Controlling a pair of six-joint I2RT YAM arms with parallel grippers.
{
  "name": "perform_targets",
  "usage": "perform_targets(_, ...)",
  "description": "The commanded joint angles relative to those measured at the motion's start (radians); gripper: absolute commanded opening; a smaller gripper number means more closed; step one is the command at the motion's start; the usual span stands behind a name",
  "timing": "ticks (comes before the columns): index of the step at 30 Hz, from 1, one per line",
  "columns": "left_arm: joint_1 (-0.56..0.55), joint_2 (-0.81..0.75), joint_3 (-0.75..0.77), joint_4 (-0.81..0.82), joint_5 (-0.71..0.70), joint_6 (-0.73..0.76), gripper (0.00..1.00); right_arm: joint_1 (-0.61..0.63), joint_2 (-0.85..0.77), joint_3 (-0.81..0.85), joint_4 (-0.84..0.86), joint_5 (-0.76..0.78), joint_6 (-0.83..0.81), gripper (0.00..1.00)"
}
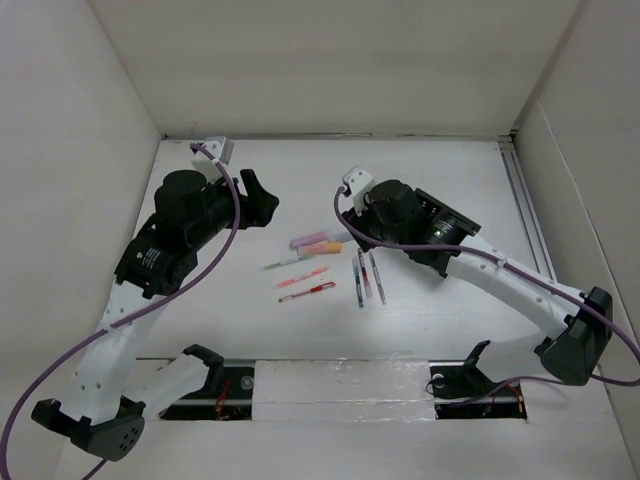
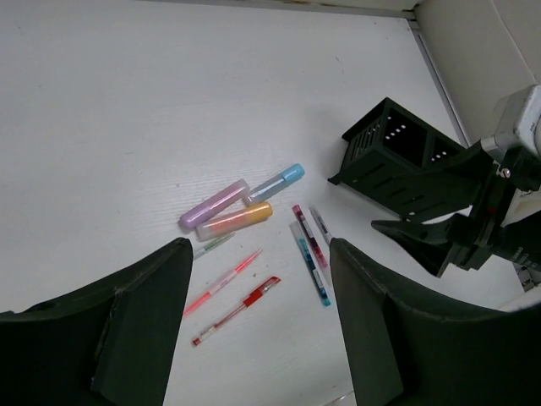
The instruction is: Organize the desk
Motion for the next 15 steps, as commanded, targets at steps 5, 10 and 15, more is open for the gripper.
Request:
perform_targets(5,-0.005,-0.013,-0.016,0.046,0.037,0.008,0.63,0.014,-0.003,-0.014,0.118,0.11,0.116,0.0)
perform_targets(10,-0.005,-0.028,-0.036,0.071,0.09,0.012,0.62,0.014,0.09,0.026,0.102,0.14,0.232,0.0)
perform_targets(15,-0.021,-0.048,-0.068,0.086,0.104,-0.003,0.61,0.014,0.219,0.112,-0.006,0.227,0.388,0.43)
